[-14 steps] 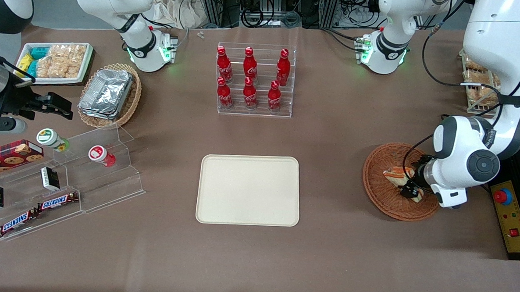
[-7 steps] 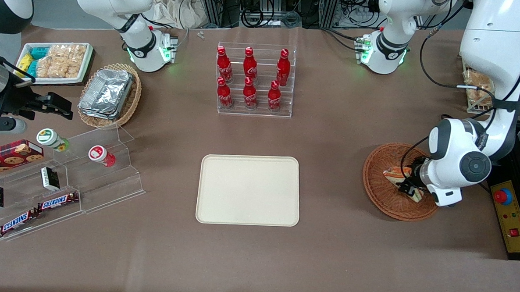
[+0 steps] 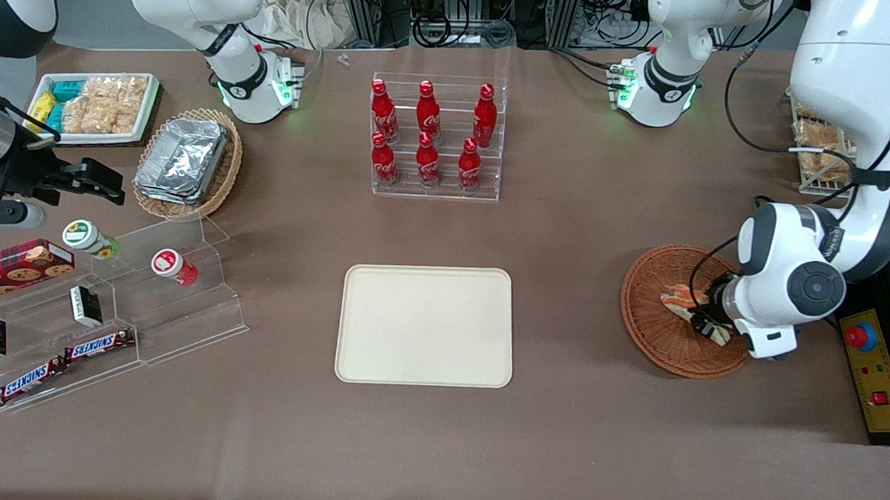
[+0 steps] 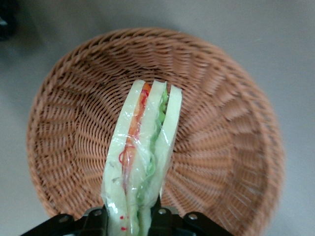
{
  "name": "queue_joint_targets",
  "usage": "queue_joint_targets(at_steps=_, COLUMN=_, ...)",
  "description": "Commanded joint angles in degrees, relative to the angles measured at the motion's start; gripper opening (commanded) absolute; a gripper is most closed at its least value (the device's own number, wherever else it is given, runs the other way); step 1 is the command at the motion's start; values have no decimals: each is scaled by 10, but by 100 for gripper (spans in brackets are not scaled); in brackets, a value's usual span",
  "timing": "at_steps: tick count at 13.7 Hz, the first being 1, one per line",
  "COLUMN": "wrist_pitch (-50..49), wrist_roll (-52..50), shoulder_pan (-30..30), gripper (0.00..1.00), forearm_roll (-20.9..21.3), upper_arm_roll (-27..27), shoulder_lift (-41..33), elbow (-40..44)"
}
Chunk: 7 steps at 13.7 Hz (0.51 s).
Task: Place sandwich from basket to tray
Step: 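Close the left gripper on the sandwich and lift it from the basket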
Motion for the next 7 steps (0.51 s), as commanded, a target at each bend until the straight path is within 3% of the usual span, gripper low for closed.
queue_joint_targets(at_steps=1, wrist_pitch=-113, wrist_roll=26, shoulder_pan=-16, gripper=0, forearm_roll=3, upper_arm_roll=-24, shoulder_lift=-8, elbow=115)
queue_joint_targets(at_steps=4, wrist_pitch=-194, wrist_roll=73, shoulder_pan=-20, gripper=0, forearm_roll=2, upper_arm_roll=-87, shoulder_lift=7, elbow=248)
queue_joint_targets(at_steps=7, wrist_pitch=-201, wrist_roll=172, shoulder_pan=-49, gripper=0, forearm_roll=8, upper_arm_roll=-144, shoulder_lift=20, elbow=294)
